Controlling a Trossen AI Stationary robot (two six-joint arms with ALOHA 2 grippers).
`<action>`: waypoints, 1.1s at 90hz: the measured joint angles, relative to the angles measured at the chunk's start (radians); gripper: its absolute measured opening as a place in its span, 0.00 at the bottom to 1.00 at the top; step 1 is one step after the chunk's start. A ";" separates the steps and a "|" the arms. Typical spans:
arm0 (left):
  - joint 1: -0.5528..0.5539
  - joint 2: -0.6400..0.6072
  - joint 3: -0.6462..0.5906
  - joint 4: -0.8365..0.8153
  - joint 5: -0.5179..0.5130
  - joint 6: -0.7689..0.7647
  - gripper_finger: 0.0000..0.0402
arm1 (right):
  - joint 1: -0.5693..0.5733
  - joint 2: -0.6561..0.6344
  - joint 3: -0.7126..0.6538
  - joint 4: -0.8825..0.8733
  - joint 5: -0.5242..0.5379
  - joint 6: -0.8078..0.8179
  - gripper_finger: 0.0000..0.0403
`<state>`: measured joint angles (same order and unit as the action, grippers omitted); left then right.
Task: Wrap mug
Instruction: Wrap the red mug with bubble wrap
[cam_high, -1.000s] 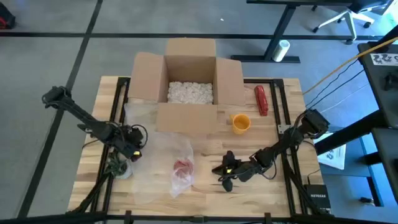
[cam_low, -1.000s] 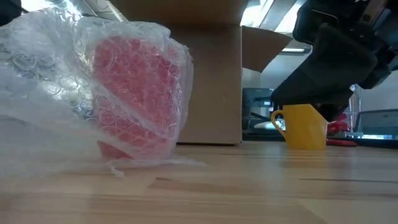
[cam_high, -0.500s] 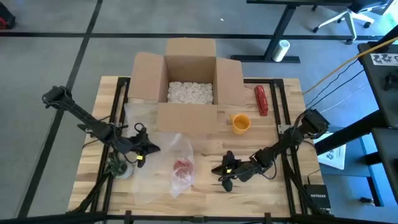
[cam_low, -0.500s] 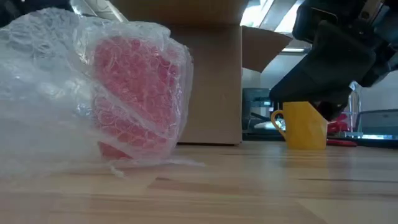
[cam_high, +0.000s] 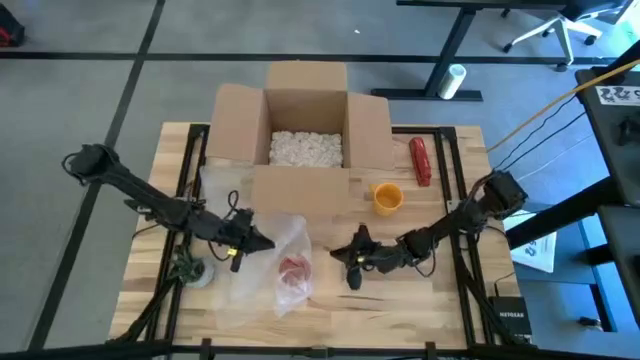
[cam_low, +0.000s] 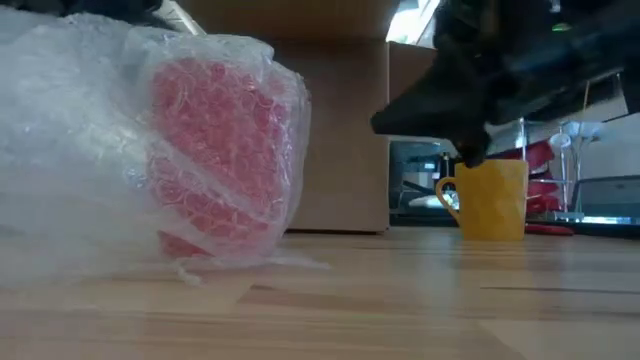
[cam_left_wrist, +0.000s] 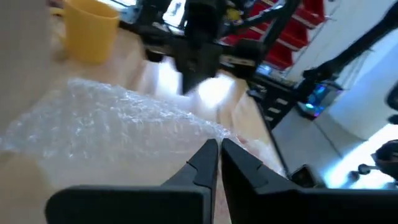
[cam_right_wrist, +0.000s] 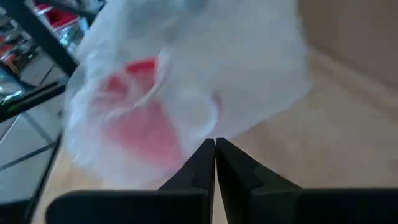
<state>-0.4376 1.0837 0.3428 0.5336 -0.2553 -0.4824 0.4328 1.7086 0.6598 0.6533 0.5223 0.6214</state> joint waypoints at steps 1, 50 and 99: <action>0.001 0.008 0.005 0.006 0.006 0.000 0.00 | -0.006 -0.003 0.000 0.000 0.000 -0.001 0.00; 0.003 0.230 0.220 0.000 0.125 0.087 0.04 | -0.161 -0.046 0.179 -0.193 -0.207 -0.139 0.00; 0.008 0.336 0.294 0.024 0.193 0.040 0.28 | -0.227 -0.038 0.412 -0.564 -0.332 -0.209 0.00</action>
<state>-0.4301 1.4192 0.6365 0.5572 -0.0620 -0.4422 0.2058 1.6711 1.0722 0.0895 0.1906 0.4123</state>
